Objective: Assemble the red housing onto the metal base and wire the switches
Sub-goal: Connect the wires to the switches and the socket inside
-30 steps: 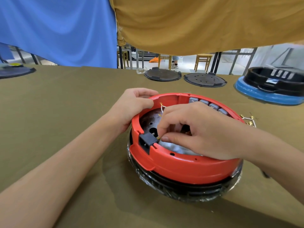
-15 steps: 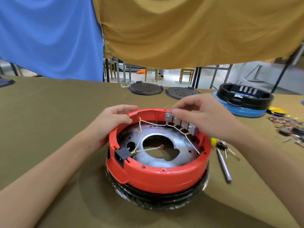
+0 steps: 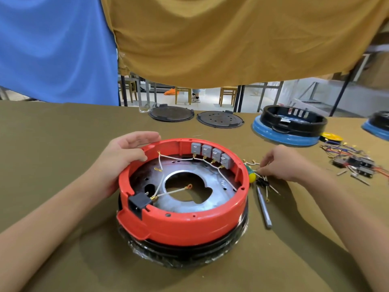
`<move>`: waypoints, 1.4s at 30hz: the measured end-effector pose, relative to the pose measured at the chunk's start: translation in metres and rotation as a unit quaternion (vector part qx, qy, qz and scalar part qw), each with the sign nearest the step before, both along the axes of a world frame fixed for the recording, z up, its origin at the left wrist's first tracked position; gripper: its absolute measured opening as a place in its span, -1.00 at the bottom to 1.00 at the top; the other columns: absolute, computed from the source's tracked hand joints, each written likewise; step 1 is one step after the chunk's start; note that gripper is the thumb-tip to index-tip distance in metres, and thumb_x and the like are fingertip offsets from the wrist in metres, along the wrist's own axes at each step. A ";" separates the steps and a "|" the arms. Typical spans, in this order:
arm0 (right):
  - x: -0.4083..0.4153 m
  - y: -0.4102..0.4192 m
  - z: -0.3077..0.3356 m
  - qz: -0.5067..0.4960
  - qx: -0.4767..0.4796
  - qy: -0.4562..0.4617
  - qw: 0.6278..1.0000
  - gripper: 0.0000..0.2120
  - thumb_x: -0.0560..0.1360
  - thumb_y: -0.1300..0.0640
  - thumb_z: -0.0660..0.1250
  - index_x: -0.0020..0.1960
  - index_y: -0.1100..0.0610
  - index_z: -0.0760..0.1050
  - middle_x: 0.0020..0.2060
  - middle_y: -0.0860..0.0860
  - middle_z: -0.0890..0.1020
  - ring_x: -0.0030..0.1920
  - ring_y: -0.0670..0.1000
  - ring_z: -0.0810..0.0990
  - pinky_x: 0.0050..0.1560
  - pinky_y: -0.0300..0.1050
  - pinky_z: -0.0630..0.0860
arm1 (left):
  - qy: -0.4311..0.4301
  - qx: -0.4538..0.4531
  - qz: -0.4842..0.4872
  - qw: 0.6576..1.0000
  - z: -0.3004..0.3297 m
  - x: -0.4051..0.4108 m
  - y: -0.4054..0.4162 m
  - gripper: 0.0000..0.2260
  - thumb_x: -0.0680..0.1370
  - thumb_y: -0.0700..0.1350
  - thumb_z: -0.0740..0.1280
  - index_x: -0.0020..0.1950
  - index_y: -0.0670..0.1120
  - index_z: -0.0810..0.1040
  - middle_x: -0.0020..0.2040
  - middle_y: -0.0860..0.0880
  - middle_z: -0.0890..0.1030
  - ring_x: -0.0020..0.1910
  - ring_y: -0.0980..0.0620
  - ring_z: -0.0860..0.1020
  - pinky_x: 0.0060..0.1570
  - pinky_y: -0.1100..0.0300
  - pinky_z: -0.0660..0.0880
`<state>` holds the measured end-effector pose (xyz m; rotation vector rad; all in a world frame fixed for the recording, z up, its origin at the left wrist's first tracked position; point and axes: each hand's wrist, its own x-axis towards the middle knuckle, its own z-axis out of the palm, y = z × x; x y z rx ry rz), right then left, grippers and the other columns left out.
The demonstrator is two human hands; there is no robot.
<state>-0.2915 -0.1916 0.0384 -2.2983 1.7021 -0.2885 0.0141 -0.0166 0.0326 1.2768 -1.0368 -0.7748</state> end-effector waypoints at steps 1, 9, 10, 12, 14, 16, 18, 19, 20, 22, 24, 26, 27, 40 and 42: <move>-0.001 0.000 -0.001 0.004 0.001 -0.003 1.000 -0.85 0.41 0.02 0.53 -0.21 0.00 0.58 -0.20 -0.05 0.63 -0.18 -0.09 0.55 -0.29 -0.21 0.43 | -0.001 0.002 0.001 1.000 0.000 -0.001 0.000 -0.51 0.44 -0.56 0.13 0.21 -0.17 0.59 0.17 -0.03 0.67 0.18 -0.02 0.61 0.24 0.06 0.47; 0.001 0.003 -0.003 0.018 -0.002 -0.181 0.983 -0.88 0.47 0.13 0.48 -0.03 0.10 0.57 -0.17 0.03 0.67 -0.11 0.01 0.64 -0.06 -0.06 0.61 | -0.010 0.022 -0.001 1.000 -0.001 0.000 0.003 -0.53 0.46 -0.51 0.16 0.19 -0.11 0.63 0.14 -0.08 0.68 0.02 -0.05 0.64 0.15 0.00 0.52; 0.001 0.004 -0.004 0.022 0.010 -0.201 0.979 -0.89 0.48 0.16 0.47 -0.02 0.10 0.58 -0.17 0.04 0.68 -0.12 0.02 0.66 -0.09 -0.09 0.62 | -0.010 0.023 -0.001 1.000 0.000 0.000 0.003 -0.53 0.47 -0.51 0.16 0.19 -0.11 0.63 0.13 -0.09 0.68 0.01 -0.05 0.64 0.14 -0.01 0.52; 0.001 0.006 -0.003 0.028 0.051 -0.255 0.965 -0.89 0.51 0.22 0.43 0.03 0.13 0.59 -0.16 0.07 0.70 -0.12 0.02 0.68 -0.19 -0.21 0.62 | -0.009 0.024 -0.003 1.000 0.000 0.000 0.003 -0.54 0.47 -0.50 0.16 0.18 -0.10 0.64 0.12 -0.09 0.68 -0.02 -0.04 0.65 0.13 0.00 0.54; -0.001 0.006 0.000 0.032 0.103 -0.313 0.943 -0.83 0.51 0.31 0.39 0.08 0.15 0.59 -0.15 0.08 0.72 -0.11 0.01 0.69 -0.20 -0.24 0.62 | -0.009 0.026 -0.005 1.000 -0.001 0.000 0.003 -0.53 0.47 -0.50 0.16 0.18 -0.10 0.64 0.12 -0.09 0.68 -0.04 -0.03 0.65 0.12 0.02 0.55; -0.004 0.004 0.001 0.032 0.095 -0.280 0.955 -0.80 0.50 0.34 0.38 0.06 0.11 0.58 -0.14 0.05 0.71 -0.09 -0.01 0.68 -0.16 -0.21 0.61 | -0.008 0.026 -0.007 1.000 -0.001 0.001 0.003 -0.54 0.47 -0.49 0.16 0.18 -0.09 0.64 0.12 -0.10 0.68 -0.04 -0.04 0.65 0.12 0.01 0.54; -0.004 0.002 0.000 0.027 0.056 -0.187 0.980 -0.80 0.48 0.33 0.40 0.01 0.08 0.57 -0.13 0.01 0.69 -0.08 -0.04 0.66 -0.11 -0.18 0.58 | -0.008 0.027 -0.008 1.000 -0.001 0.001 0.004 -0.54 0.47 -0.49 0.16 0.18 -0.09 0.64 0.12 -0.12 0.68 -0.04 -0.06 0.64 0.14 -0.03 0.52; -0.004 0.002 -0.001 0.022 0.047 -0.151 0.987 -0.82 0.46 0.30 0.44 -0.02 0.07 0.57 -0.14 0.01 0.68 -0.09 -0.04 0.65 -0.11 -0.17 0.57 | -0.009 0.028 -0.009 1.000 -0.001 0.001 0.004 -0.54 0.47 -0.49 0.16 0.18 -0.09 0.64 0.12 -0.12 0.68 -0.04 -0.07 0.64 0.15 -0.04 0.52; -0.004 0.002 -0.002 0.018 0.045 -0.127 0.991 -0.84 0.44 0.24 0.48 -0.04 0.06 0.58 -0.15 0.00 0.67 -0.11 -0.04 0.64 -0.14 -0.17 0.56 | -0.010 0.028 -0.010 0.999 -0.001 0.001 0.004 -0.54 0.47 -0.49 0.16 0.18 -0.09 0.65 0.12 -0.12 0.68 -0.03 -0.08 0.63 0.16 -0.05 0.51; -0.003 0.003 -0.002 0.006 0.034 -0.092 0.995 -0.83 0.41 0.13 0.53 -0.06 0.04 0.58 -0.16 -0.01 0.64 -0.13 -0.03 0.62 -0.17 -0.15 0.55 | -0.010 0.029 -0.009 0.999 -0.001 0.000 0.004 -0.54 0.48 -0.49 0.16 0.17 -0.09 0.65 0.12 -0.13 0.68 -0.03 -0.08 0.63 0.16 -0.06 0.51; -0.001 0.004 -0.001 0.003 0.004 -0.054 0.999 -0.83 0.40 0.06 0.53 -0.07 0.02 0.58 -0.14 -0.01 0.61 -0.10 -0.02 0.59 -0.13 -0.11 0.56 | -0.005 0.030 -0.007 1.000 -0.001 0.000 0.004 -0.54 0.47 -0.49 0.16 0.17 -0.09 0.65 0.12 -0.14 0.67 -0.03 -0.09 0.62 0.16 -0.06 0.50; 0.002 0.006 -0.001 0.010 -0.014 -0.028 0.999 -0.84 0.41 0.05 0.52 -0.10 -0.01 0.56 -0.12 -0.02 0.59 -0.10 -0.03 0.57 -0.21 -0.16 0.52 | -0.002 0.031 -0.007 0.999 0.000 -0.001 0.004 -0.54 0.48 -0.49 0.16 0.16 -0.09 0.65 0.13 -0.15 0.67 -0.04 -0.10 0.62 0.16 -0.07 0.50; 0.004 0.007 -0.001 0.011 -0.013 -0.024 1.000 -0.84 0.41 0.06 0.52 -0.11 -0.02 0.54 -0.13 -0.03 0.58 -0.12 -0.05 0.56 -0.27 -0.20 0.49 | 0.000 0.031 -0.007 0.999 0.000 -0.001 0.004 -0.54 0.48 -0.49 0.16 0.16 -0.08 0.66 0.12 -0.16 0.67 -0.04 -0.11 0.62 0.15 -0.07 0.50; 0.017 0.010 -0.003 0.059 -0.184 -0.367 0.910 -0.88 0.49 0.20 0.40 -0.03 0.02 0.60 -0.19 -0.08 0.64 -0.14 -0.12 0.60 -0.14 -0.29 0.53 | -0.014 0.034 0.000 0.999 0.000 0.002 0.005 -0.59 0.48 -0.47 0.22 0.06 -0.04 0.68 0.05 -0.15 0.70 -0.11 -0.06 0.65 0.01 0.04 0.59; 0.019 0.010 -0.007 0.067 -0.184 -0.346 0.917 -0.90 0.50 0.19 0.38 -0.02 0.03 0.60 -0.19 -0.08 0.64 -0.16 -0.13 0.58 -0.17 -0.32 0.50 | -0.015 0.036 0.002 0.999 0.001 0.003 0.005 -0.61 0.47 -0.47 0.23 0.05 -0.06 0.67 0.06 -0.17 0.69 -0.14 -0.04 0.65 -0.06 0.09 0.61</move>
